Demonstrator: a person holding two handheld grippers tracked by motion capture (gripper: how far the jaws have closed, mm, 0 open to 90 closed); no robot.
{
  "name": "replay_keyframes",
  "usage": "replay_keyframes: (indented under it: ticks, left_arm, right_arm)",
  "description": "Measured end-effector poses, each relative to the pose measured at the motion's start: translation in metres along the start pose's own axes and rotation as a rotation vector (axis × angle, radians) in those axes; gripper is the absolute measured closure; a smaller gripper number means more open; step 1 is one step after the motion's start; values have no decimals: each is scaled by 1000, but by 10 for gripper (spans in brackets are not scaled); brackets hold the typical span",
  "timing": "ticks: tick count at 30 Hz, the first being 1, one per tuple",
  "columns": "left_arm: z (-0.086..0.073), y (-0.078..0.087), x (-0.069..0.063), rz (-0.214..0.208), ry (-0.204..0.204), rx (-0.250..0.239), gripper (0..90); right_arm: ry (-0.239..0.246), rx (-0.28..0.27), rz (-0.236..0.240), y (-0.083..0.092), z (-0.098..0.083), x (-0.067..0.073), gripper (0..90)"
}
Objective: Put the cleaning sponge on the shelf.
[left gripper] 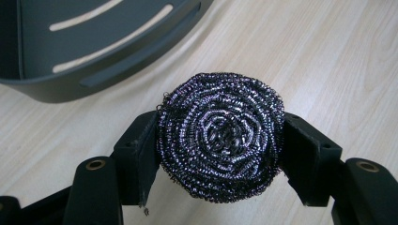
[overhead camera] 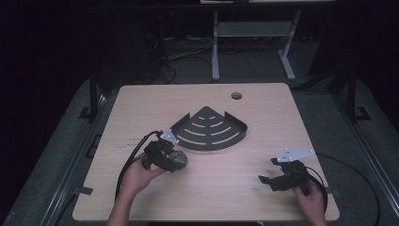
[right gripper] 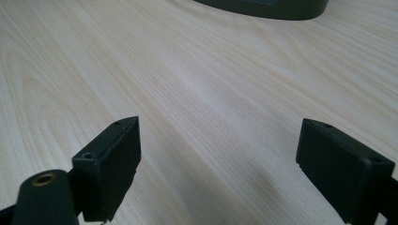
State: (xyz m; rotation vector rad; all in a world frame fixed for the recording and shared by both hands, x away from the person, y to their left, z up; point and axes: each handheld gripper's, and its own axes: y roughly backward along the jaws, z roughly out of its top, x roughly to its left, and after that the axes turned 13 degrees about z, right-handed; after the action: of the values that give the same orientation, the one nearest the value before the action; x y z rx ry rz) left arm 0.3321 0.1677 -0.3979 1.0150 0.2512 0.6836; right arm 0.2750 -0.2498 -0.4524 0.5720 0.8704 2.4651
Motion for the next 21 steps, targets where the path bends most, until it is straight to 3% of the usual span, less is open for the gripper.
replay_keyframes:
  ticks: [21]
  left_arm:
    - [26,-3,10,-9,-3,2,341]
  right_arm:
    - [-6,-6,0,0,0,-1,139]
